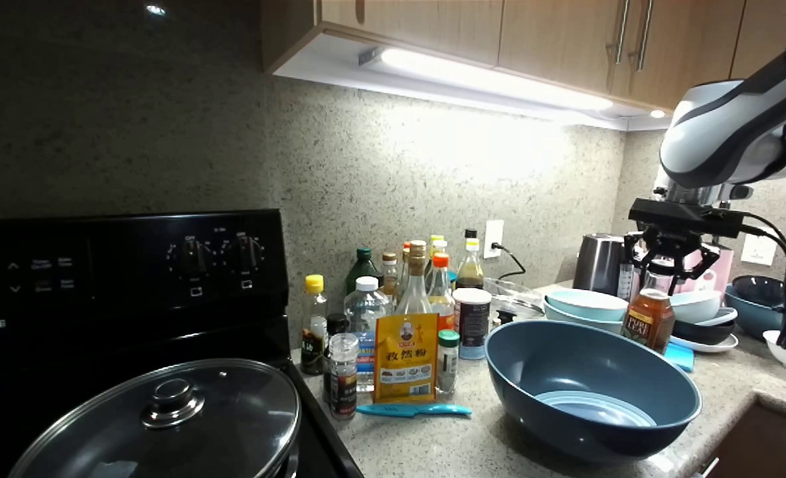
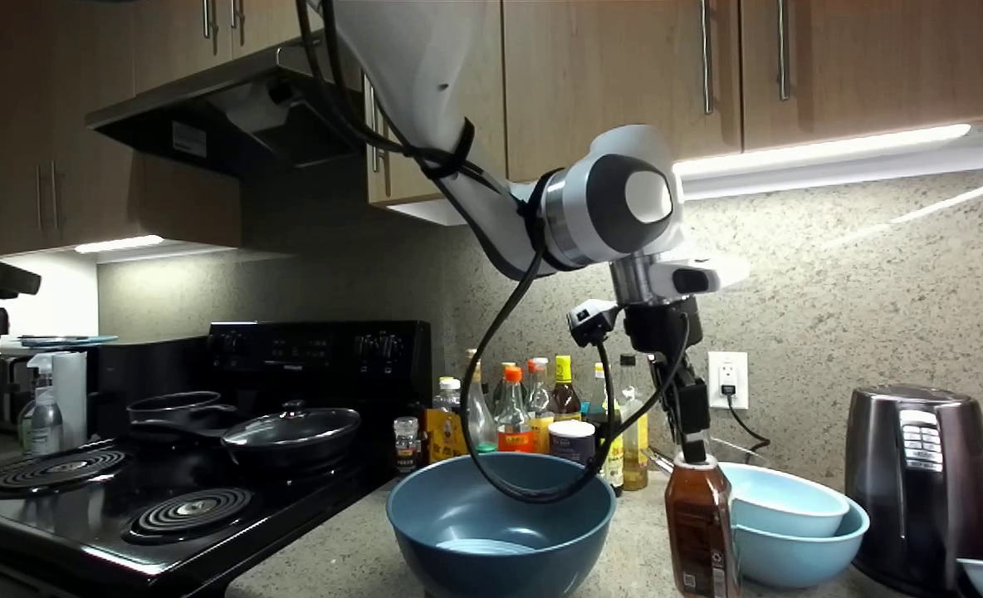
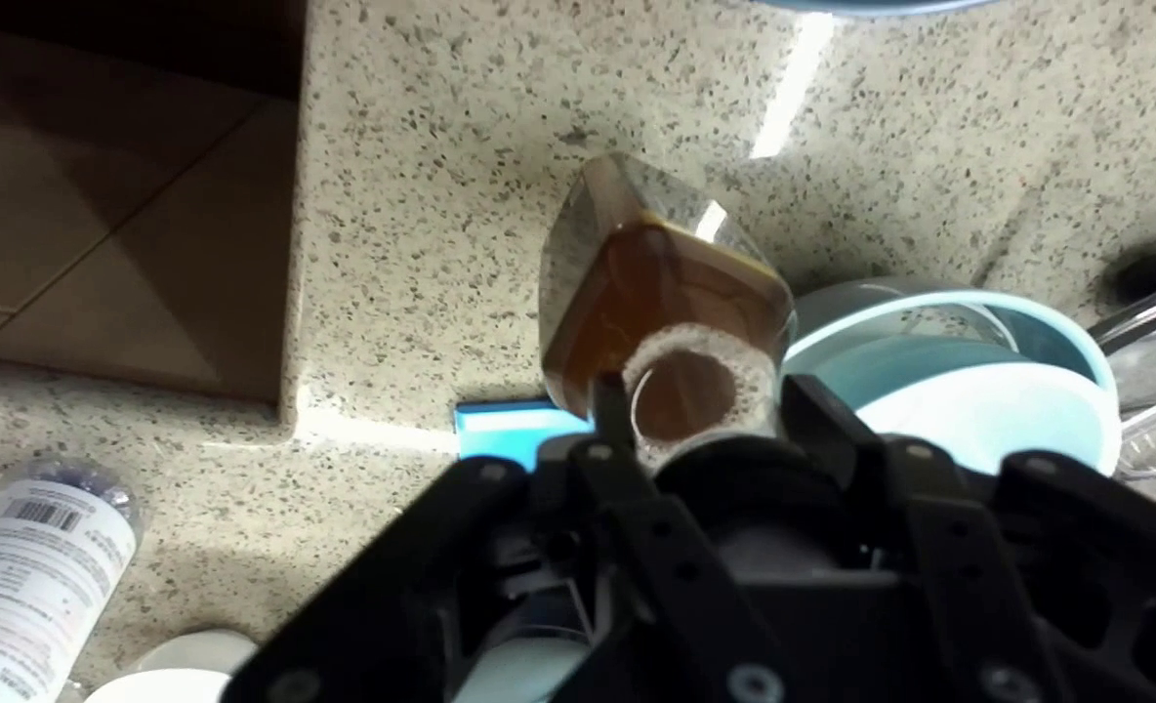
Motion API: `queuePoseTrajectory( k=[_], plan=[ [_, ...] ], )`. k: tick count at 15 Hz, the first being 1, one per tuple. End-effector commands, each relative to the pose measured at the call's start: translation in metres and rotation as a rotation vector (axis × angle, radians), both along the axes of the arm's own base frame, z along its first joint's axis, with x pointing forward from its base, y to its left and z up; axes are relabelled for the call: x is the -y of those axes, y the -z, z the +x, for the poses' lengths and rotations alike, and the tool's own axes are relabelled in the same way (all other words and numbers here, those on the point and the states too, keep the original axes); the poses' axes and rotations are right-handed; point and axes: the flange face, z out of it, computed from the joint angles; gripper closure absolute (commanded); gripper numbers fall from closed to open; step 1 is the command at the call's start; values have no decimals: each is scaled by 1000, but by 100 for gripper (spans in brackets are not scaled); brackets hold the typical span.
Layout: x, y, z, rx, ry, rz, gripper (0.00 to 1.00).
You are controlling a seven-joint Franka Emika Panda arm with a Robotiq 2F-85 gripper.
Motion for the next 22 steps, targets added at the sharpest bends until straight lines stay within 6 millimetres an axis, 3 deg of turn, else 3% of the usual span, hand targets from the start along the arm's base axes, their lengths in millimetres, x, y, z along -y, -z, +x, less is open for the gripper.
queuePoseTrajectory(
  k=[1, 6, 14, 18, 22],
  plan=[
    [-11, -40, -15, 9, -1, 13, 82],
    [-17, -82, -24, 58, 1, -19, 82],
    [-37, -125, -32, 66, -8, -12, 82],
    [-55, -139, -27, 83, -29, -20, 82],
    [-76, -138, -17, 69, -49, -26, 82]
  ],
)
